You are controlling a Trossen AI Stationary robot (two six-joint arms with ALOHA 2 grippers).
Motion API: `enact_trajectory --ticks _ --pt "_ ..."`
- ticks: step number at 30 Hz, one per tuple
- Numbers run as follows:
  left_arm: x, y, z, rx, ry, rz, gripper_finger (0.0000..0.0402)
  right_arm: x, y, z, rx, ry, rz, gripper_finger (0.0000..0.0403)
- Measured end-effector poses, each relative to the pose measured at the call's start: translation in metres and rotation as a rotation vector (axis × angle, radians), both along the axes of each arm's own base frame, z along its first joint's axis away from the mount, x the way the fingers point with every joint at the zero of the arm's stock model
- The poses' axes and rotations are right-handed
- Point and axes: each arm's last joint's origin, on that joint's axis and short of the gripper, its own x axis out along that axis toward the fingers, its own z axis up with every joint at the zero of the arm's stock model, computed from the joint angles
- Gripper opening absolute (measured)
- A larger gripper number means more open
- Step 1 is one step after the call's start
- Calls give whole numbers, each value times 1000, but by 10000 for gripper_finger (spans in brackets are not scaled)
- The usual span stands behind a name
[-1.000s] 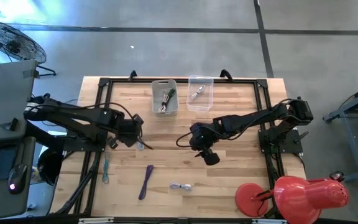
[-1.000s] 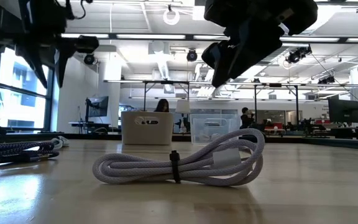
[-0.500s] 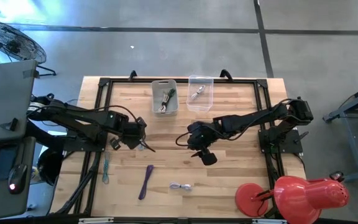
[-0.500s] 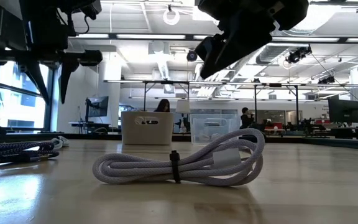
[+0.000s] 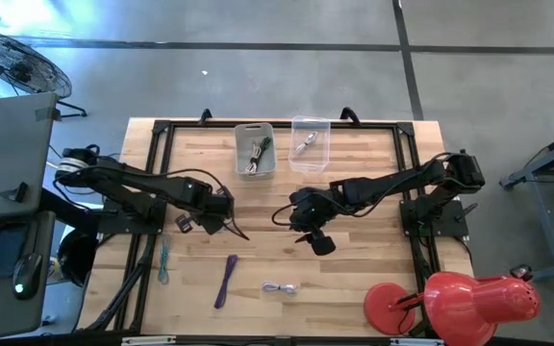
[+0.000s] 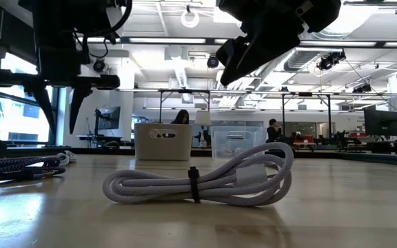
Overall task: Pick & Place USB Port
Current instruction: Put the blue charger cable into the transparent bin
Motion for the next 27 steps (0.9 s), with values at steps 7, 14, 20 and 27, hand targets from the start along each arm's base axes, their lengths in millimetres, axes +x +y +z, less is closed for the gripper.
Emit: enact_trajectory --ticks 7,14,20,27 --pt "3 0 -3 4 5 -3 100 0 0 0 0 5 -1 188" --pt "3 0 -3 3 0 -3 100 0 0 0 2 6 -2 188" --pt "5 -1 -3 0 -21 -3 99 0 0 0 2 4 -2 188" --pt "-1 0 -16 2 5 -3 99 0 0 0 2 4 -2 188"
